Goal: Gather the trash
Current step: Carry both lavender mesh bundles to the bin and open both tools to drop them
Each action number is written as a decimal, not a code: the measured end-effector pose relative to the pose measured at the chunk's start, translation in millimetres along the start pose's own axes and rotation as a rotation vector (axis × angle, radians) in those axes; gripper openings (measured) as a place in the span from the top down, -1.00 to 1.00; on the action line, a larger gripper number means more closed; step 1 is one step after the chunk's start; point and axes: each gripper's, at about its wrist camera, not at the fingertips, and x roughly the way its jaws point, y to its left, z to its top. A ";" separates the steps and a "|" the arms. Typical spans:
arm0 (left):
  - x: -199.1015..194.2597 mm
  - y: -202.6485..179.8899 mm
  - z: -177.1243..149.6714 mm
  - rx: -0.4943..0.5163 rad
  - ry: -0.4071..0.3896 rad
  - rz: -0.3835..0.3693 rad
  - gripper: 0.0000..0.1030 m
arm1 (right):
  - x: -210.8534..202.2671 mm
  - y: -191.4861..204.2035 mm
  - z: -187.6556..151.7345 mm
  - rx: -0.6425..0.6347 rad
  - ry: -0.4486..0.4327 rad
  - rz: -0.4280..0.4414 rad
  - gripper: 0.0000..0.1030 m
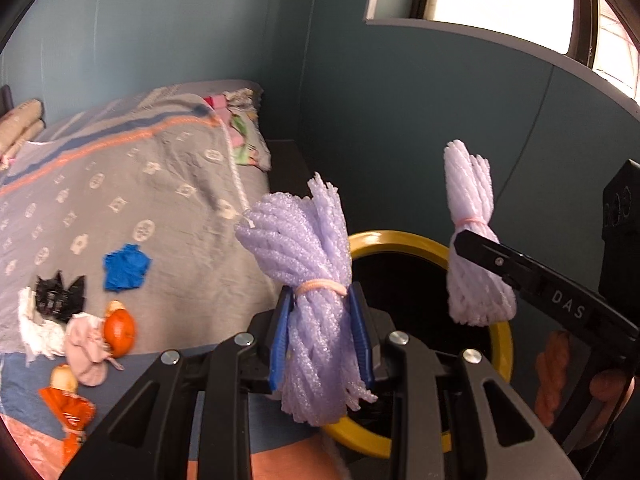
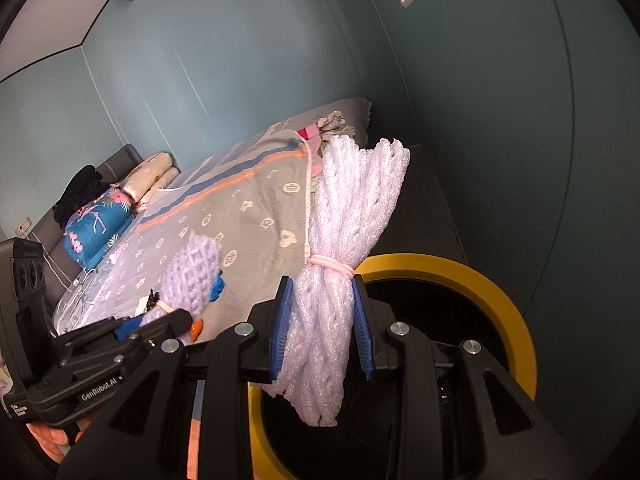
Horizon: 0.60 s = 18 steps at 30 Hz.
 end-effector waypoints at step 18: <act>14.4 -27.4 0.1 0.022 0.011 -0.050 -0.14 | -3.2 -28.2 -2.1 0.084 -0.034 -0.056 0.31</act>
